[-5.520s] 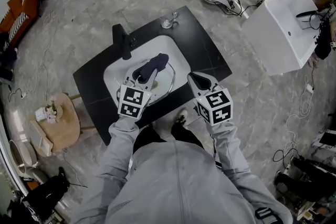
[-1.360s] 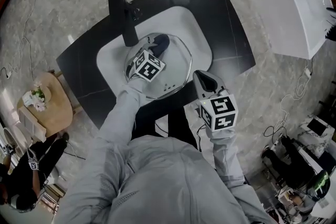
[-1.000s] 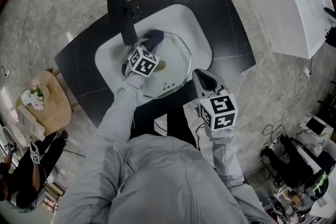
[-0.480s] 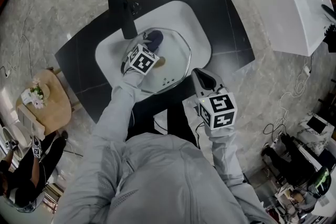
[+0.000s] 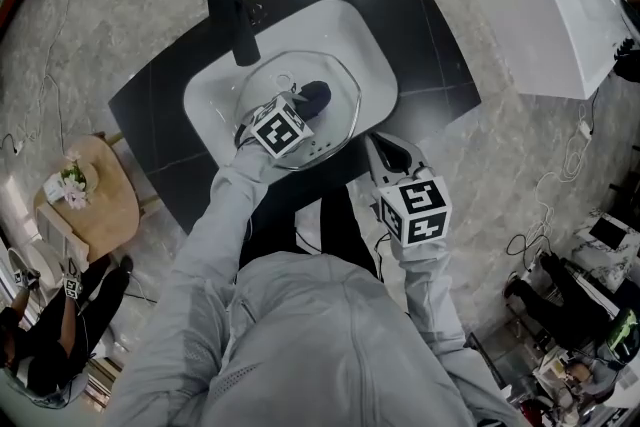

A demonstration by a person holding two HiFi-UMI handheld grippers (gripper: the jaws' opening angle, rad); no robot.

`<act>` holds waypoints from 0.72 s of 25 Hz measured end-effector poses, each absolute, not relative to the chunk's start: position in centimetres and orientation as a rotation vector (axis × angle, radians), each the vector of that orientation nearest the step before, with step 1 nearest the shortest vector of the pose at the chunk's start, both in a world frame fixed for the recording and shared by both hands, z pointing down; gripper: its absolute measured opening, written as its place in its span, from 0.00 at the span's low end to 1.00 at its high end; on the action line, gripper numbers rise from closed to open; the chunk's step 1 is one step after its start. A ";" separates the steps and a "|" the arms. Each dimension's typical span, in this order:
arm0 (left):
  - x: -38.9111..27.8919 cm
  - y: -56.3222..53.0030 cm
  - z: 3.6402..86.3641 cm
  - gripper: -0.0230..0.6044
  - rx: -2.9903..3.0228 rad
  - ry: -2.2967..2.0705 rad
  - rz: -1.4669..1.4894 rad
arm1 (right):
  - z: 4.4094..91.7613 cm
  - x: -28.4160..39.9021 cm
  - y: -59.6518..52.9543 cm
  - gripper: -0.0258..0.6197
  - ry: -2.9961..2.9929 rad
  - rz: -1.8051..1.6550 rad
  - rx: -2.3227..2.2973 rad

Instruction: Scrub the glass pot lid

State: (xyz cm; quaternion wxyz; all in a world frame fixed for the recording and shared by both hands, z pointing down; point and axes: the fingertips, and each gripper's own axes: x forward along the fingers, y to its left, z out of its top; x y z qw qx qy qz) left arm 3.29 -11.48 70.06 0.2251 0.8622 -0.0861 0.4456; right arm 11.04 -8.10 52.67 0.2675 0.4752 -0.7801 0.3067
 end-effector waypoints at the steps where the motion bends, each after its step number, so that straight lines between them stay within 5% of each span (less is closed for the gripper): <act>1: 3.6 -11.0 69.6 0.22 2.386 -0.214 1.222 | 52.5 11.1 -8.0 0.09 -2.105 0.825 1.285; 18: 4.7 -5.0 63.8 0.22 2.436 0.151 1.094 | 51.4 10.3 -5.8 0.09 -2.084 0.813 1.357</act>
